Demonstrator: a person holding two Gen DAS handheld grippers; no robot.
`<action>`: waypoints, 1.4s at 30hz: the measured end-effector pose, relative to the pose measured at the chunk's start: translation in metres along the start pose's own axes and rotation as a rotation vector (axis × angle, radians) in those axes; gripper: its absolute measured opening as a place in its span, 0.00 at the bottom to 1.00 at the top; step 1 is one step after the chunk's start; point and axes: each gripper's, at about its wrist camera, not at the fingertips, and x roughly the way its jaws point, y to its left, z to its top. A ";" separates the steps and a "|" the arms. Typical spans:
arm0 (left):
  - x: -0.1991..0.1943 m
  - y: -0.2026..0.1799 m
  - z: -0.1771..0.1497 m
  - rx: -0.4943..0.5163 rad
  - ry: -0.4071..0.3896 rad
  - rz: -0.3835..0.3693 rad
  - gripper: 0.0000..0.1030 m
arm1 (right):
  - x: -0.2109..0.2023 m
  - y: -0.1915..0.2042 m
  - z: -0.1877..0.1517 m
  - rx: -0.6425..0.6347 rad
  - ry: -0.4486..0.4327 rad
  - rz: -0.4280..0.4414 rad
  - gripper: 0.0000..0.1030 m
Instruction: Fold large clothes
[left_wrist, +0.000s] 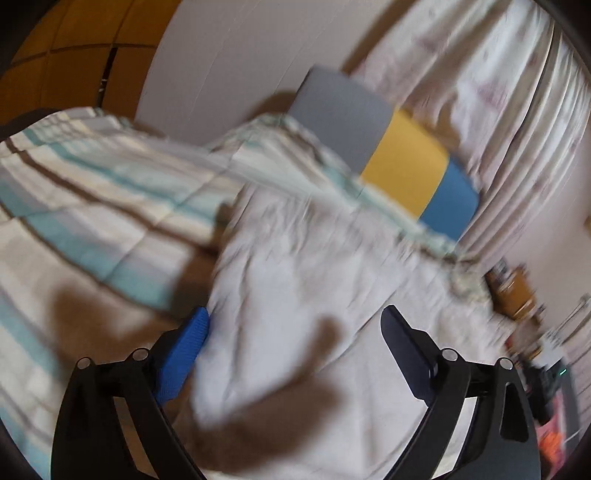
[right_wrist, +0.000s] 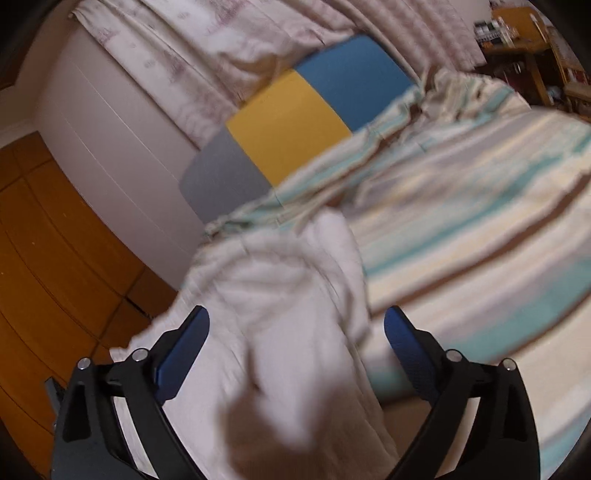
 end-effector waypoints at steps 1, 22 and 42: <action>0.005 0.003 -0.005 -0.003 0.028 0.005 0.91 | 0.004 -0.005 -0.007 0.006 0.039 -0.016 0.93; -0.038 -0.013 -0.094 0.119 0.238 -0.029 0.48 | -0.054 -0.009 -0.086 -0.080 0.282 -0.038 0.34; -0.111 -0.015 -0.134 0.114 0.182 -0.083 0.76 | -0.145 -0.026 -0.101 -0.171 0.217 -0.085 0.68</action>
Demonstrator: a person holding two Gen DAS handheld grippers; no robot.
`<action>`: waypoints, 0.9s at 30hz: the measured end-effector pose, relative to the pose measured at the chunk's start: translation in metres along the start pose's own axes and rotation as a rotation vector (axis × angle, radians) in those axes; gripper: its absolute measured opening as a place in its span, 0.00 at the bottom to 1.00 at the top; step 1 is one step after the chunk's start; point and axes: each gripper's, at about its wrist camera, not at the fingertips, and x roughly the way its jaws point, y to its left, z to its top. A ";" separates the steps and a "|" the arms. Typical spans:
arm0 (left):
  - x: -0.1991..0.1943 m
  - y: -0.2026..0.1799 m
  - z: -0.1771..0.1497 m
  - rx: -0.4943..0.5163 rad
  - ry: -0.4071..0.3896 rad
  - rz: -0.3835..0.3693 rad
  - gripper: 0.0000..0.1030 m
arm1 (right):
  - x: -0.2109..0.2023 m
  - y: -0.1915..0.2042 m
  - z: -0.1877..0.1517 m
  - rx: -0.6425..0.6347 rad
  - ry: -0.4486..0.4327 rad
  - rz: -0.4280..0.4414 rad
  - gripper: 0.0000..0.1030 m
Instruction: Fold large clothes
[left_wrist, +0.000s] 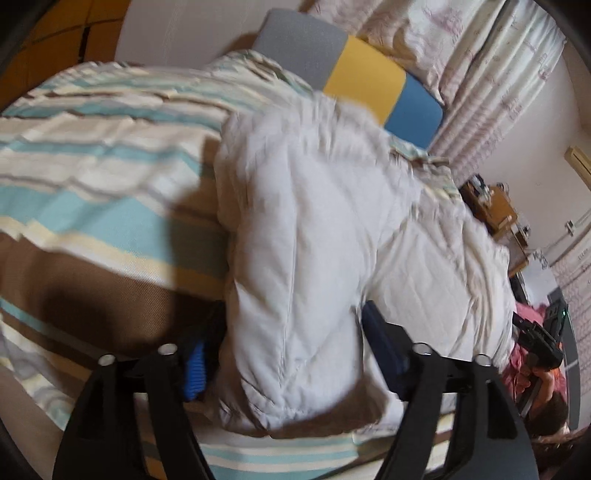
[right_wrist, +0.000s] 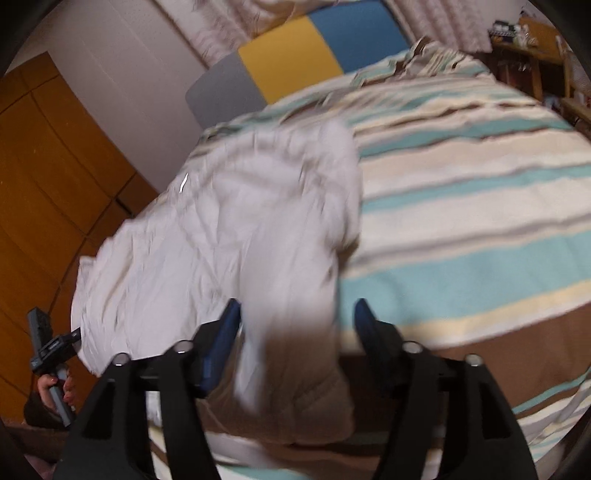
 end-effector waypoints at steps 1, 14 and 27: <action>-0.004 0.002 0.003 -0.003 -0.012 -0.004 0.76 | 0.000 -0.002 0.010 0.009 -0.017 0.001 0.68; 0.045 -0.023 0.057 -0.004 0.065 -0.026 0.31 | 0.034 0.009 0.061 0.000 0.032 -0.020 0.24; -0.019 -0.071 0.109 0.106 -0.302 0.041 0.20 | -0.024 0.080 0.102 -0.217 -0.248 -0.090 0.12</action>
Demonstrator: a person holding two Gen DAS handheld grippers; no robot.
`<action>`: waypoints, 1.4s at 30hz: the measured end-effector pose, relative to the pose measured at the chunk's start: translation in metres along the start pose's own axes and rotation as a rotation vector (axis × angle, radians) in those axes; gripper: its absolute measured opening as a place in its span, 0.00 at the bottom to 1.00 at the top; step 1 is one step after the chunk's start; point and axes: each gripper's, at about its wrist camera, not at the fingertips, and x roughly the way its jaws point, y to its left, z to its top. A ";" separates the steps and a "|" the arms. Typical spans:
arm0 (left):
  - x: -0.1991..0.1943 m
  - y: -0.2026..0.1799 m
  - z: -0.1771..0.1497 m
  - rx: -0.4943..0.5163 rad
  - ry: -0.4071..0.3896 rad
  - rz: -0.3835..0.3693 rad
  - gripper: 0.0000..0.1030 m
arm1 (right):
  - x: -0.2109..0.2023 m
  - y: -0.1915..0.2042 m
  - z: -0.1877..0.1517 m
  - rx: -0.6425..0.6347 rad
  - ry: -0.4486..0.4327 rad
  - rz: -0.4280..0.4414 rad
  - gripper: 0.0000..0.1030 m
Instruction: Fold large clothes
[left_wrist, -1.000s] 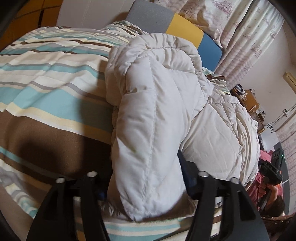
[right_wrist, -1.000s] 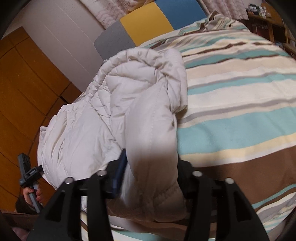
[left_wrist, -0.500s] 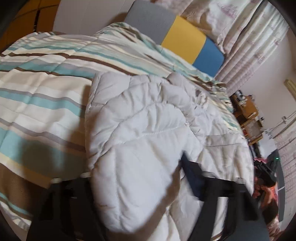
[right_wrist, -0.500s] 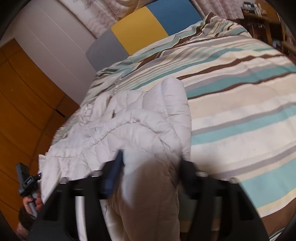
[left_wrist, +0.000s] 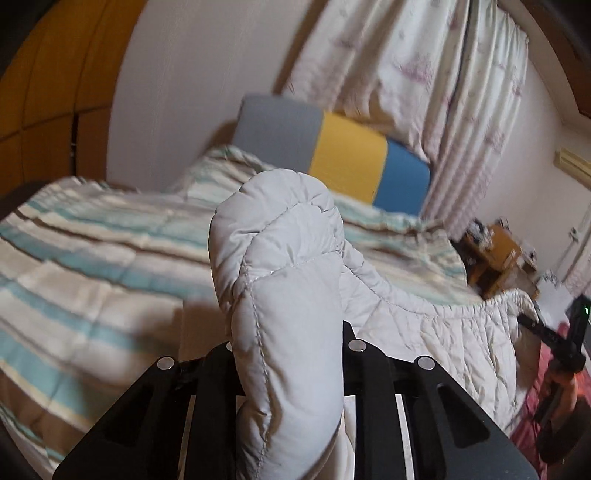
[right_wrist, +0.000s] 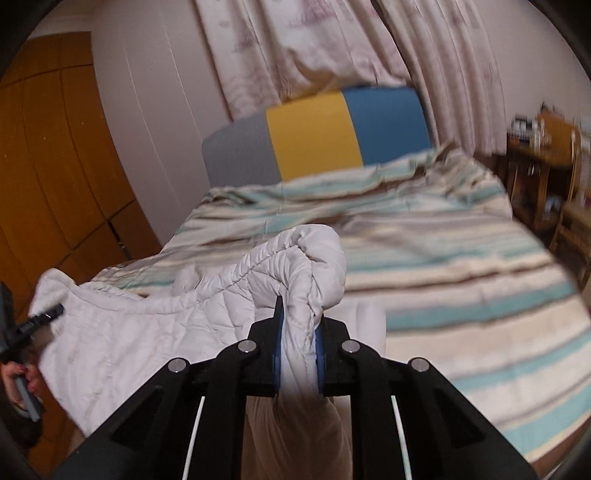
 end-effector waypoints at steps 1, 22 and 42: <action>0.004 0.001 0.006 -0.021 -0.020 0.002 0.20 | 0.008 0.002 0.006 0.010 -0.016 -0.004 0.12; 0.144 0.026 0.004 -0.047 0.029 0.237 0.20 | 0.162 -0.027 -0.007 0.060 0.060 -0.199 0.15; 0.184 0.030 -0.022 -0.025 0.175 0.305 0.36 | 0.227 -0.020 -0.037 -0.083 0.249 -0.371 0.30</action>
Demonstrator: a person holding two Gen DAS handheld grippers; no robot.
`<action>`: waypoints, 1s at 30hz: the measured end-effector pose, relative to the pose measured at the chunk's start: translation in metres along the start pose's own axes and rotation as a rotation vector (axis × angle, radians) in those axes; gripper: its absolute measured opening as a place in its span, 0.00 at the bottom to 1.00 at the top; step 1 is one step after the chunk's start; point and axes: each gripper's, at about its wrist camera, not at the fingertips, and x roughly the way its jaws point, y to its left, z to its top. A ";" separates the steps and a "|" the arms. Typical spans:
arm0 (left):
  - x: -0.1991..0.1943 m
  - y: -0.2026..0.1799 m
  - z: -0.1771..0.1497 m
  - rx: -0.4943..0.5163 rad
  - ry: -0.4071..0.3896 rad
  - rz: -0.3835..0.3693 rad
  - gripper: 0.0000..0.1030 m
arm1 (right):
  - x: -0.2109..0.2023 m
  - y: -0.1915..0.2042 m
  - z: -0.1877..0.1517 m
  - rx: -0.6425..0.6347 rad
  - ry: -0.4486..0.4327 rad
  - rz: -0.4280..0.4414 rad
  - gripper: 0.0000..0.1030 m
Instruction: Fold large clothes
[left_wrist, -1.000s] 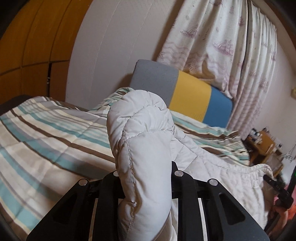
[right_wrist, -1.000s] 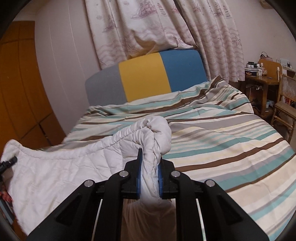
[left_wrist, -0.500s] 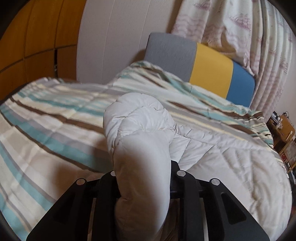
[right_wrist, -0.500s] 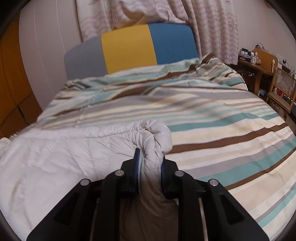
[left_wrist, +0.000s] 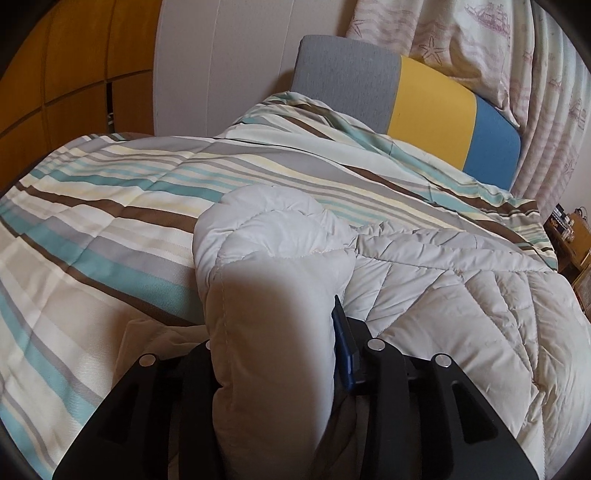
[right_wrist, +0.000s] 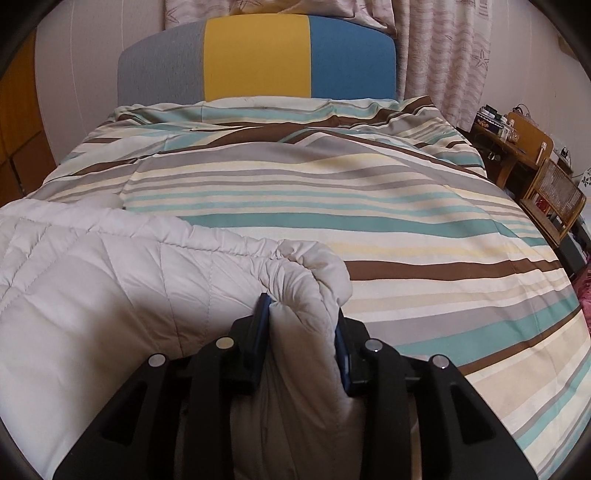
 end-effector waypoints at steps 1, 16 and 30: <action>-0.002 -0.001 0.001 0.004 0.007 0.004 0.36 | 0.001 -0.001 0.000 0.000 0.000 -0.001 0.30; -0.099 -0.084 0.003 -0.059 -0.172 0.160 0.62 | -0.001 0.001 0.000 0.003 -0.007 -0.002 0.31; -0.127 -0.091 0.008 -0.040 -0.279 0.146 0.76 | -0.002 -0.002 -0.001 0.016 -0.004 0.014 0.32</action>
